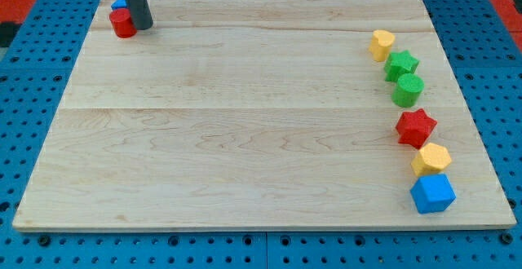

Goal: Slide the yellow heart closer to the red circle

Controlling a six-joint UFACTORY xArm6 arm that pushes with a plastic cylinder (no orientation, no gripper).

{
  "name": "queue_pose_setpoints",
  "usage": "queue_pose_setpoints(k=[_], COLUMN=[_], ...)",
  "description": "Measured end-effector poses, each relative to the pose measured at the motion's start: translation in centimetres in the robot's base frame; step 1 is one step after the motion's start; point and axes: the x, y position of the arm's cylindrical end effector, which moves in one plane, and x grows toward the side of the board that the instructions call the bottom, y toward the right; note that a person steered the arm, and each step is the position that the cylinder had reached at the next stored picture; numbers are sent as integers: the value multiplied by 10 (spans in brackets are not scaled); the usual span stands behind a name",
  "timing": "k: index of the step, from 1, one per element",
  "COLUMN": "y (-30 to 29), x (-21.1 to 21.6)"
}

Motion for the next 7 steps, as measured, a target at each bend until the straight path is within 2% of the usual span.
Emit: queue_pose_setpoints(k=[1,6,7], y=[62,370,400], x=[8,-23,-15])
